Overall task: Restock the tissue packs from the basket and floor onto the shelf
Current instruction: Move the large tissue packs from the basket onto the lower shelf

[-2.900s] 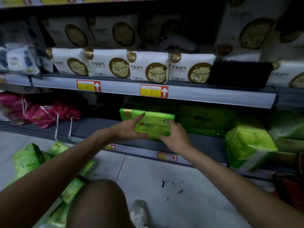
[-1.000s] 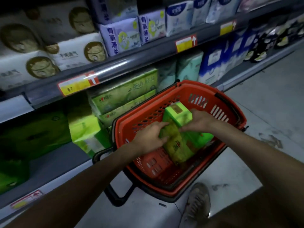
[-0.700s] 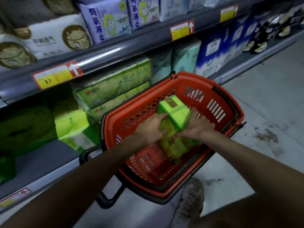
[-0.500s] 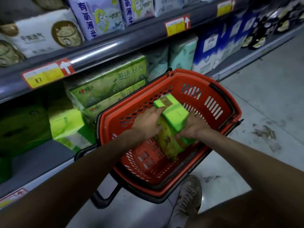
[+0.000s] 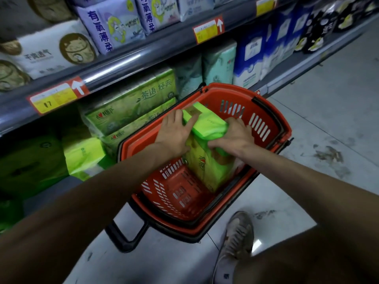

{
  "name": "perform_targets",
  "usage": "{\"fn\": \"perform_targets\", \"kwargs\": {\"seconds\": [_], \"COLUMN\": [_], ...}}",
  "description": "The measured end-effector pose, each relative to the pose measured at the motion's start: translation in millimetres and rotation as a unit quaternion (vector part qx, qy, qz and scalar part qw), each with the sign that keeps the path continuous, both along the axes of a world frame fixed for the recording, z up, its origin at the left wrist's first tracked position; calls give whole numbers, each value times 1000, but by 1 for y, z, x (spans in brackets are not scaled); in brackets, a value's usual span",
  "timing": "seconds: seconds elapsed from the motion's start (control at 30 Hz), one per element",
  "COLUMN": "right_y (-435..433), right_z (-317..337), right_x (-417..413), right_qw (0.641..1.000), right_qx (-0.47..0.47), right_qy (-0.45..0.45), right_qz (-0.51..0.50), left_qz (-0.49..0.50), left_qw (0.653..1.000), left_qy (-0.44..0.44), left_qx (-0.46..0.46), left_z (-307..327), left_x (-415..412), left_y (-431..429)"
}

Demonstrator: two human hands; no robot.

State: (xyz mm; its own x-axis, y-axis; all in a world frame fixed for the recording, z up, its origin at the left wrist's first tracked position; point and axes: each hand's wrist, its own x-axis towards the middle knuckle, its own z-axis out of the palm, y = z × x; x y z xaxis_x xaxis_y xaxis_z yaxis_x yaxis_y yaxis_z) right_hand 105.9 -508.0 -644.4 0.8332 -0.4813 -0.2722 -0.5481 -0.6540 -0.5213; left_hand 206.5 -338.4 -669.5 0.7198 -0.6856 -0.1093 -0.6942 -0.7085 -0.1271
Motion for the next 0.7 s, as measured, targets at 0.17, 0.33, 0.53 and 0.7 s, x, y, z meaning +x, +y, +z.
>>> {"fn": "perform_targets", "kwargs": {"seconds": [0.17,0.33,0.53,0.7], "right_y": [5,18,32,37], "right_z": [33,63,87,89], "right_x": [-4,-9,-14,-23], "right_qw": [996,975,945,897], "right_qx": [-46,-120,-159,-206], "right_qy": [-58,-123,-191,-277], "right_qz": [59,141,211,276], "left_qz": [-28,-120,-151,-78], "left_qw": [999,993,983,976], "left_qy": [-18,6,0,40], "left_qx": [-7,-10,-106,-199], "left_z": [41,79,96,94], "left_x": [24,32,16,-10], "left_y": [1,16,50,74]}}
